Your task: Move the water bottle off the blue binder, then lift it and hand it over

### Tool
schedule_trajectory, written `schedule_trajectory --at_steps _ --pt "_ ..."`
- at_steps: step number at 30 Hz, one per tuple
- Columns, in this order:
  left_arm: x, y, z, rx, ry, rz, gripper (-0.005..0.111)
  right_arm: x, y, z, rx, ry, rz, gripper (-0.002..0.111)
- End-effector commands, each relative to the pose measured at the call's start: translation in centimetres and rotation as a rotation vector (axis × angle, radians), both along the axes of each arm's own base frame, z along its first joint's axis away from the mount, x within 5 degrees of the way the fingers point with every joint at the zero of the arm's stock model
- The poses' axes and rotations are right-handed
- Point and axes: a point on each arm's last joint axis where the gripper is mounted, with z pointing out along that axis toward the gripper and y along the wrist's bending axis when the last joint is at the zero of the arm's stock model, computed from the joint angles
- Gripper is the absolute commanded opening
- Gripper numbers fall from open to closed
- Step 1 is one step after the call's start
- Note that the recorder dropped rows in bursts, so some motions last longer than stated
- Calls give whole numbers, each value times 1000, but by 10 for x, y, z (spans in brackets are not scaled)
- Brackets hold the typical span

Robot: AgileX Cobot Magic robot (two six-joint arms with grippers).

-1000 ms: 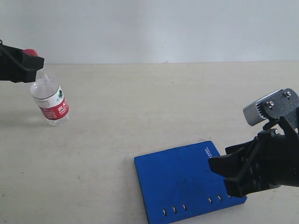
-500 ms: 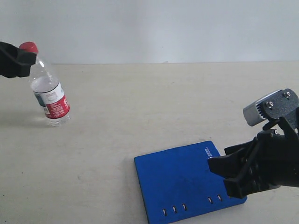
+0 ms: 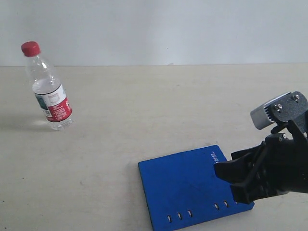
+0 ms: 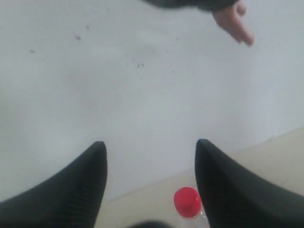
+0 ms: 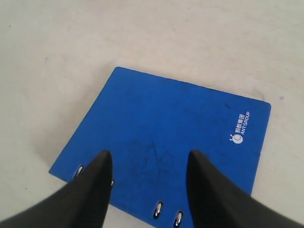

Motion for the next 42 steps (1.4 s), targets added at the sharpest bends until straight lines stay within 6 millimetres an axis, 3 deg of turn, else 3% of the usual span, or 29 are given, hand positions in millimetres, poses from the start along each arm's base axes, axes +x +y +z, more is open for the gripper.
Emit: schedule_trajectory --at_steps 1,6,9,11,15,19,24,28,30,38,42 --pt "-53 -5 11 -15 -148 -58 51 -4 0 15 92 0 -47 45" --pt "-108 -23 -1 -115 -230 -285 51 -15 -4 37 212 -1 -129 45" --pt "-127 -39 -33 -150 -14 -476 51 -23 -12 39 153 -1 -163 45" --pt "-132 -42 -64 -182 228 -508 51 -25 -20 34 72 31 -213 45" --pt "-126 -36 -107 -273 417 -397 51 -24 -32 21 -24 153 -375 45" --pt "-114 -32 -117 -454 404 -309 51 -19 -33 3 -90 302 -436 45" --pt "-102 -35 -144 -687 568 -278 51 -8 -29 -18 -165 393 -425 45" --pt "-94 -35 -186 -803 708 -193 52 6 -20 -13 -179 477 -388 45" --pt "-95 -39 -197 -756 766 -256 55 15 -13 -6 -184 483 -330 45" --pt "-76 -51 -204 -656 892 -432 56 38 -5 14 -149 391 -314 45" --pt "-65 -58 -204 -681 936 -551 56 53 -2 -5 -164 399 -346 45"
